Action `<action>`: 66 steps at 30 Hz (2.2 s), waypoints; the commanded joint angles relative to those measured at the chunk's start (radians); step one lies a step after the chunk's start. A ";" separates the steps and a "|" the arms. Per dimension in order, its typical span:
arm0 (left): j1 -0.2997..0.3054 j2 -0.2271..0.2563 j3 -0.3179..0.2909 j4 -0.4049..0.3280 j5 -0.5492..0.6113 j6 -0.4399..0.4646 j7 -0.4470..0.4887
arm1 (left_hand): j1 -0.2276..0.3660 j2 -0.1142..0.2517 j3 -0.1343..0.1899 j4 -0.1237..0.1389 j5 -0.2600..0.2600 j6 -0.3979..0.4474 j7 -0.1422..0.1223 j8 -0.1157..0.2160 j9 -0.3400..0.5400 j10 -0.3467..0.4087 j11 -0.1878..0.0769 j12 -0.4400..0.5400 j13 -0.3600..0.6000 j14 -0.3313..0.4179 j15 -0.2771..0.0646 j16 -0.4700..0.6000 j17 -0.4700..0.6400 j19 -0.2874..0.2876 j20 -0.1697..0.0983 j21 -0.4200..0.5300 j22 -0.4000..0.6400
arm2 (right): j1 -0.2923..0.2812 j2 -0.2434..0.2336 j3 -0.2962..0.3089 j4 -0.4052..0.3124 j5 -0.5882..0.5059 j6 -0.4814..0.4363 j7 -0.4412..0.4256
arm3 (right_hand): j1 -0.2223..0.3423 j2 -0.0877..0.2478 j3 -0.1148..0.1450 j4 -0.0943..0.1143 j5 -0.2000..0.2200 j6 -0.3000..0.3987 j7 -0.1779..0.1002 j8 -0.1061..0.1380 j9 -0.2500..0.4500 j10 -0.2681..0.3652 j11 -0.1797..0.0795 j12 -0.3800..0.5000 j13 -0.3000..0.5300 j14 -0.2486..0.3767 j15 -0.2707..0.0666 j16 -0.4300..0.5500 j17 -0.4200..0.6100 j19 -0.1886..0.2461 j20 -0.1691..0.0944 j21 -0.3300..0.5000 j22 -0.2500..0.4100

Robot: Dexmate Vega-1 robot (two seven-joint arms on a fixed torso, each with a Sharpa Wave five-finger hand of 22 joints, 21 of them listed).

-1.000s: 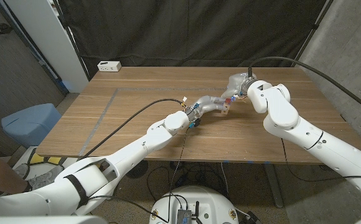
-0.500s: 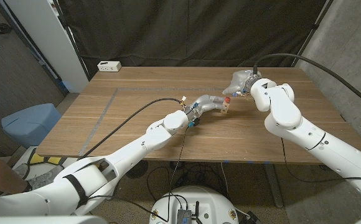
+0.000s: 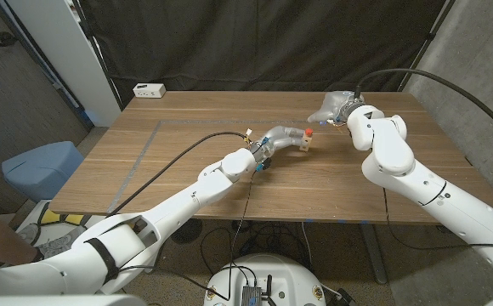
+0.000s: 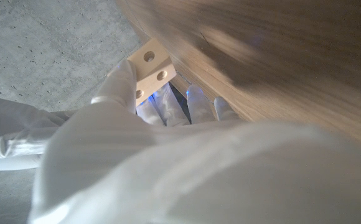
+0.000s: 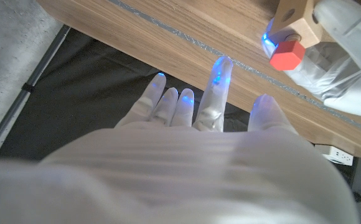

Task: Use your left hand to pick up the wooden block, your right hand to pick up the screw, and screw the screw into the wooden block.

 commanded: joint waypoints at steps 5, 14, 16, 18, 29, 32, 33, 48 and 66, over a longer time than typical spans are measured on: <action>0.006 0.006 -0.021 -0.010 -0.012 -0.014 0.016 | 0.005 0.006 0.034 0.028 0.004 0.057 0.032 0.008 0.005 0.033 -0.015 0.019 0.032 0.015 -0.037 0.006 0.002 0.006 0.001 0.005 0.004 | -0.052 0.020 0.066 -0.017 0.207 -0.076 -0.195 | -0.007 0.020 -0.005 -0.010 0.000 -0.052 0.010 -0.033 0.005 -0.007 0.031 -0.004 0.004 0.009 -0.003 -0.010 0.003 0.060 0.080 0.018 0.003; 0.004 0.010 -0.033 -0.019 -0.014 -0.019 0.028 | 0.003 0.004 0.032 0.029 0.002 0.058 0.033 0.008 0.005 0.037 -0.018 0.021 0.032 0.016 -0.036 0.006 0.002 0.006 0.000 0.005 0.004 | -0.092 0.029 0.120 -0.006 0.413 -0.055 -0.369 | -0.019 0.024 -0.011 -0.010 -0.003 -0.110 0.012 -0.061 0.007 -0.013 0.043 -0.004 0.006 0.015 0.009 -0.010 0.006 0.063 0.083 0.012 0.003; 0.004 0.011 -0.034 -0.022 -0.015 -0.019 0.028 | 0.002 0.004 0.031 0.029 0.002 0.059 0.032 0.008 0.005 0.037 -0.018 0.021 0.033 0.016 -0.034 0.006 0.002 0.006 0.000 0.005 0.004 | -0.106 0.033 0.136 -0.003 0.460 -0.044 -0.415 | -0.020 0.024 -0.012 -0.011 -0.003 -0.115 0.010 -0.064 0.008 -0.014 0.047 -0.004 0.006 0.015 0.015 -0.010 0.006 0.063 0.081 0.011 0.003; 0.004 0.010 -0.035 -0.021 -0.019 -0.019 0.025 | 0.002 0.005 0.031 0.030 0.002 0.060 0.033 0.008 0.005 0.038 -0.018 0.021 0.033 0.016 -0.035 0.006 0.002 0.007 -0.001 0.005 0.004 | -0.125 0.039 0.161 -0.001 0.517 -0.025 -0.459 | -0.024 0.026 -0.015 -0.011 -0.004 -0.124 0.008 -0.069 0.009 -0.019 0.052 -0.005 0.006 0.013 0.024 -0.012 0.007 0.056 0.082 0.006 0.003; 0.009 -0.003 -0.039 -0.010 -0.049 -0.019 0.009 | 0.003 0.003 0.028 0.029 0.000 0.064 0.034 0.009 0.005 0.043 -0.018 0.023 0.033 0.016 -0.037 0.006 0.002 0.007 -0.002 0.005 0.004 | -0.210 0.070 0.232 0.013 0.736 0.069 -0.698 | -0.031 0.026 -0.020 -0.014 -0.005 -0.144 0.011 -0.082 0.010 -0.025 0.057 -0.005 0.007 0.009 0.037 -0.015 0.007 0.041 0.073 -0.003 0.002; 0.008 -0.004 -0.038 -0.008 -0.050 -0.019 0.007 | 0.003 0.003 0.028 0.029 0.000 0.065 0.035 0.009 0.005 0.045 -0.018 0.023 0.033 0.016 -0.035 0.006 0.002 0.007 -0.003 0.005 0.004 | -0.216 0.069 0.234 0.018 0.777 0.086 -0.737 | -0.035 0.026 -0.022 -0.013 -0.006 -0.146 0.012 -0.084 0.011 -0.030 0.054 -0.006 0.007 0.009 0.037 -0.016 0.007 0.040 0.071 -0.003 0.002; 0.009 -0.004 -0.038 -0.008 -0.052 -0.018 0.006 | 0.002 0.002 0.027 0.029 0.000 0.064 0.034 0.009 0.005 0.044 -0.018 0.023 0.033 0.016 -0.035 0.006 0.002 0.007 -0.003 0.005 0.004 | -0.218 0.070 0.235 0.020 0.791 0.091 -0.749 | -0.036 0.026 -0.022 -0.013 -0.006 -0.146 0.012 -0.084 0.011 -0.028 0.055 -0.005 0.007 0.009 0.037 -0.016 0.007 0.039 0.070 -0.003 0.002; 0.008 -0.004 -0.037 -0.014 -0.068 -0.013 -0.015 | 0.002 0.002 0.023 0.030 -0.002 0.063 0.034 0.008 0.005 0.043 -0.018 0.022 0.034 0.016 -0.034 0.007 0.002 0.004 0.000 0.003 0.004 | -0.289 0.108 0.278 0.078 1.001 0.288 -0.917 | -0.051 0.034 -0.031 -0.021 -0.010 -0.220 0.021 -0.128 0.011 -0.080 0.071 -0.013 0.006 -0.054 0.064 -0.039 0.005 -0.043 0.111 -0.023 -0.001; 0.014 0.002 -0.037 -0.032 -0.076 0.006 -0.016 | 0.001 0.002 0.022 0.031 -0.003 0.062 0.034 0.007 0.005 0.043 -0.016 0.022 0.036 0.015 -0.033 0.006 0.002 0.004 -0.002 0.004 0.004 | -0.320 0.104 0.282 0.147 1.171 0.482 -0.949 | -0.067 0.056 -0.037 -0.036 -0.009 -0.345 0.026 -0.174 0.010 -0.274 0.068 -0.025 -0.002 -0.247 0.121 -0.058 -0.003 -0.215 0.089 -0.023 -0.002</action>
